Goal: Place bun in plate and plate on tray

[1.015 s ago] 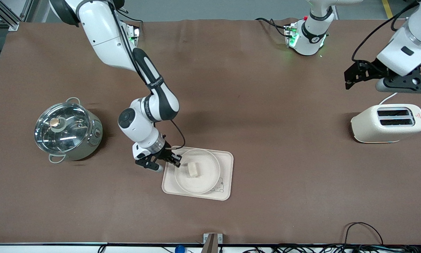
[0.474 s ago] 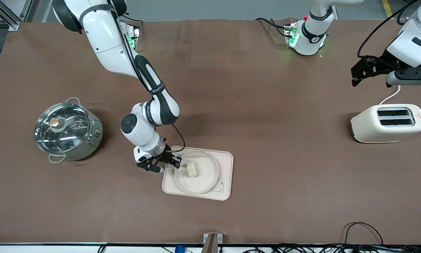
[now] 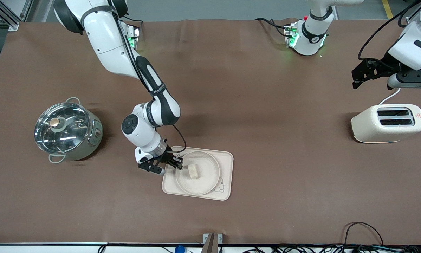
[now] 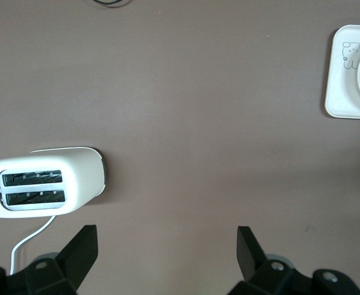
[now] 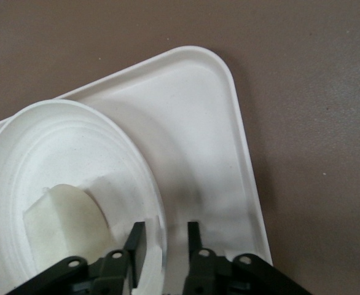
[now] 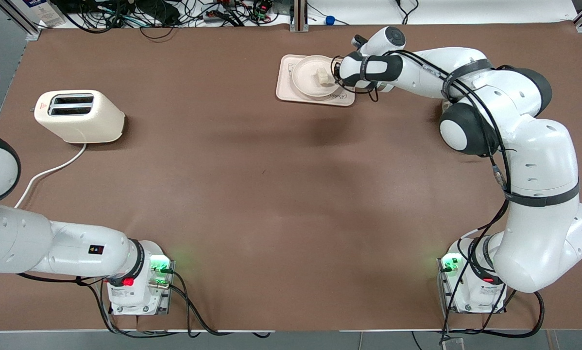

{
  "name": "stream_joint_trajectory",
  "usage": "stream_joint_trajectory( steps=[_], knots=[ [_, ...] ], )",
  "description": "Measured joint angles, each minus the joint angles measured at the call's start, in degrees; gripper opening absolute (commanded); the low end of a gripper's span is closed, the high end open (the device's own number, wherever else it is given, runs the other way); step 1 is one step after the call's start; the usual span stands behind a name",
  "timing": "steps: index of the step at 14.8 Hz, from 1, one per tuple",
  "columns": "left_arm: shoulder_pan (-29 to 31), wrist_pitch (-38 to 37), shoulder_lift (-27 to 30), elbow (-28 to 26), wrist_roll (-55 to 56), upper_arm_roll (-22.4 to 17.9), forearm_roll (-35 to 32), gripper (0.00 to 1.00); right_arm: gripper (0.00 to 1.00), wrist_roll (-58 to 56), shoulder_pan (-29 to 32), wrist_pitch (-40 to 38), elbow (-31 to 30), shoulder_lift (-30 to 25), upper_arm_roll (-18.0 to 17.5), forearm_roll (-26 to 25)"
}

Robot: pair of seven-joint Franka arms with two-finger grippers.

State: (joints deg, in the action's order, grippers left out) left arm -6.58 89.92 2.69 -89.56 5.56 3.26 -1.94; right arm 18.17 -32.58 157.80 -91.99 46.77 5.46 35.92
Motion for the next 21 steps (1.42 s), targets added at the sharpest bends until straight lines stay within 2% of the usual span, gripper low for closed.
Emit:
stream_joint_trajectory(
  steps=[3,6,8,10,11,14,18,21],
  knots=[
    [0.1,-0.1,0.0,0.1,-0.1,0.0,0.0,1.0,0.84,0.0,0.2,-2.2,0.6,-0.1,0.2,0.0],
    [0.2,-0.1,0.0,0.2,-0.1,0.0,0.0,1.0,1.0,0.1,0.8,-10.8,2.3,-2.5,0.8,0.0],
    [0.2,-0.2,-0.1,0.2,-0.1,0.0,1.2,1.0,1.0,0.1,2.2,-19.3,2.6,-7.1,1.7,0.0],
    [0.1,-0.2,-0.3,0.2,-0.1,0.0,3.0,1.0,1.0,-0.1,3.6,-28.4,2.5,-12.8,4.3,-0.6],
    [0.1,-0.2,-0.4,0.2,-0.1,0.0,3.4,1.0,1.0,-0.5,4.1,-33.2,2.5,-15.5,6.1,-2.9],
    [0.2,-0.1,-0.4,0.2,-0.1,0.0,3.4,1.0,1.0,-0.8,5.4,-44.2,3.4,-21.2,9.7,-16.7],
    [0.2,0.0,-0.5,0.3,-0.1,-0.1,2.7,1.0,1.0,-4.0,7.8,-53.7,5.3,-26.2,11.8,-23.9],
    [0.2,0.0,-0.5,0.4,-0.1,-0.1,1.5,1.0,1.0,-6.3,9.9,-62.4,5.9,-32.6,12.2,-28.7]
  ],
)
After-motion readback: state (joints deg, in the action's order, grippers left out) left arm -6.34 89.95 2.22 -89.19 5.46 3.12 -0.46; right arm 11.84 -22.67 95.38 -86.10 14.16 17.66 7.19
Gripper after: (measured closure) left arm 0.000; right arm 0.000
